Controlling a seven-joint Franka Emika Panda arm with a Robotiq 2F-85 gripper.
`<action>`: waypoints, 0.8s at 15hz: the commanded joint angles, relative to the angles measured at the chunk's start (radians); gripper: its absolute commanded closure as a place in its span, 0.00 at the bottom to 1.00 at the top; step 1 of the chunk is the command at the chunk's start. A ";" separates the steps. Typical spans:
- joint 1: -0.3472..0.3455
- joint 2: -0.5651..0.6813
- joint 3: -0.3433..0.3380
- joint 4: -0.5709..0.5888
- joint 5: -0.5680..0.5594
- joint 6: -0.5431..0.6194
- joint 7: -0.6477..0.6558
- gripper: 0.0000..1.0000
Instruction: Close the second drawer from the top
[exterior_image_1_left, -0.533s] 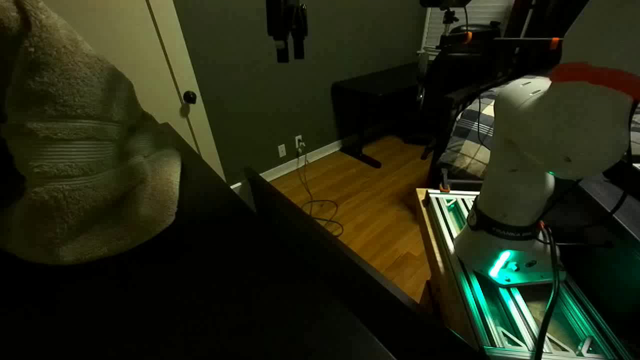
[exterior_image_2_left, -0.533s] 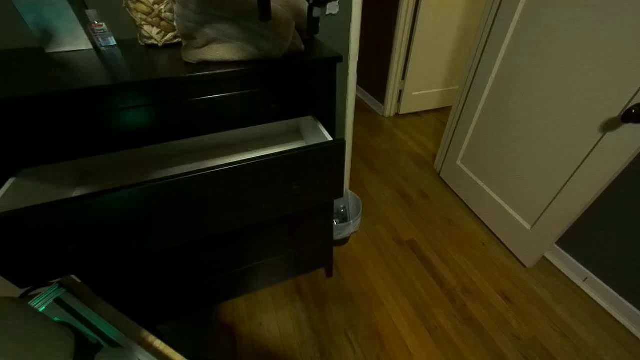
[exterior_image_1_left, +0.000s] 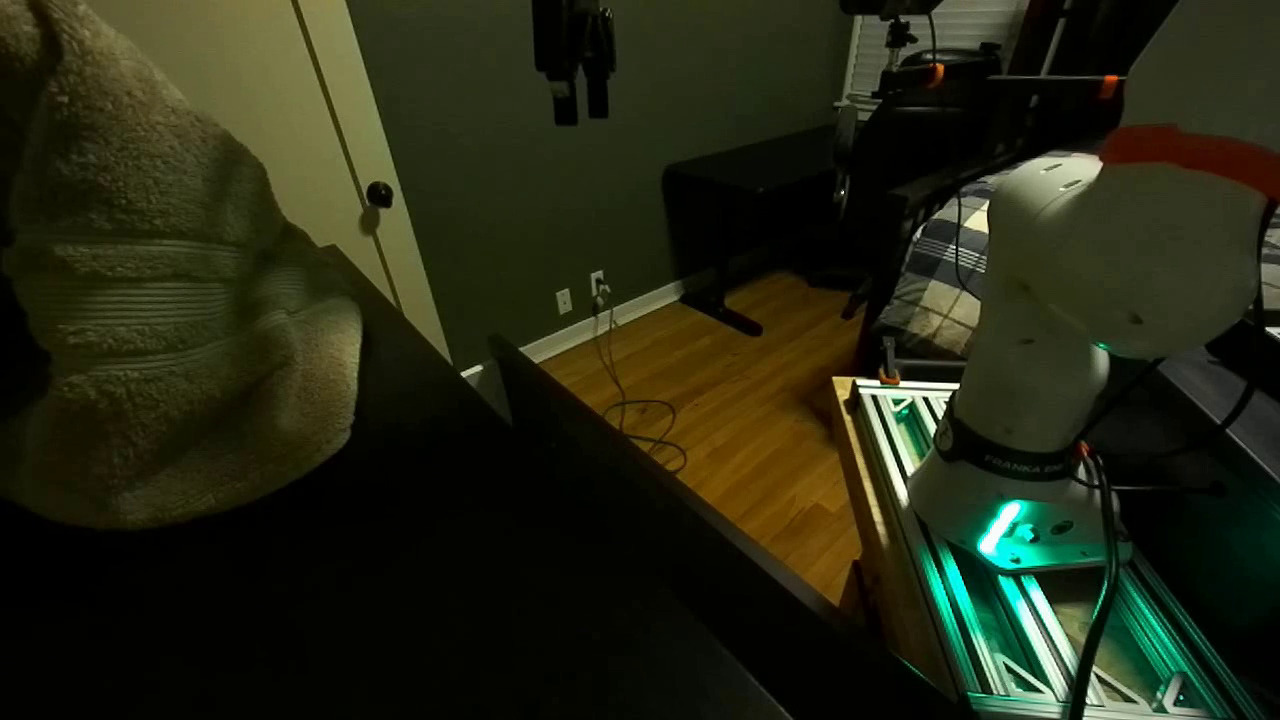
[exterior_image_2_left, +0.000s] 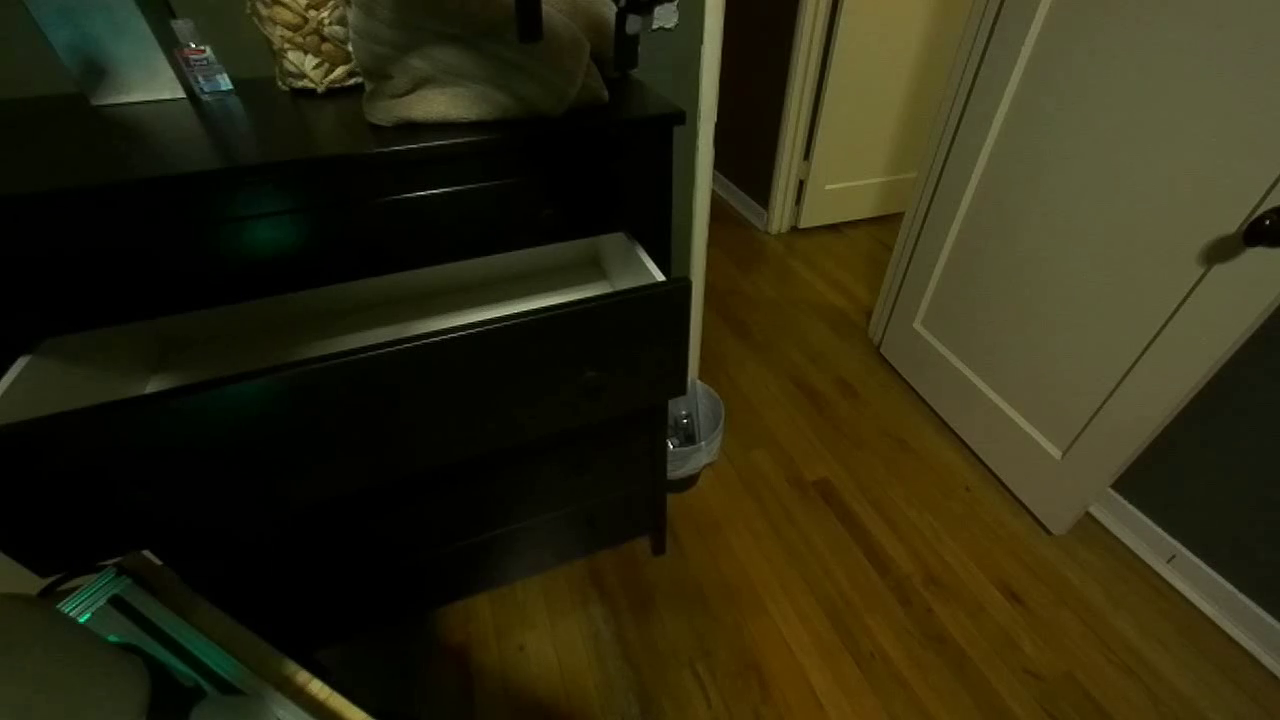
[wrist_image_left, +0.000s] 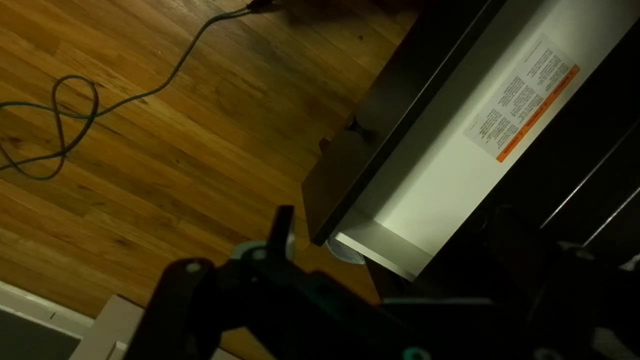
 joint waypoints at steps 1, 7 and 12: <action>-0.015 0.002 0.012 0.003 0.004 -0.003 -0.004 0.00; -0.025 0.019 -0.032 -0.061 0.013 0.095 -0.190 0.00; -0.038 0.027 -0.081 -0.215 0.010 0.233 -0.428 0.00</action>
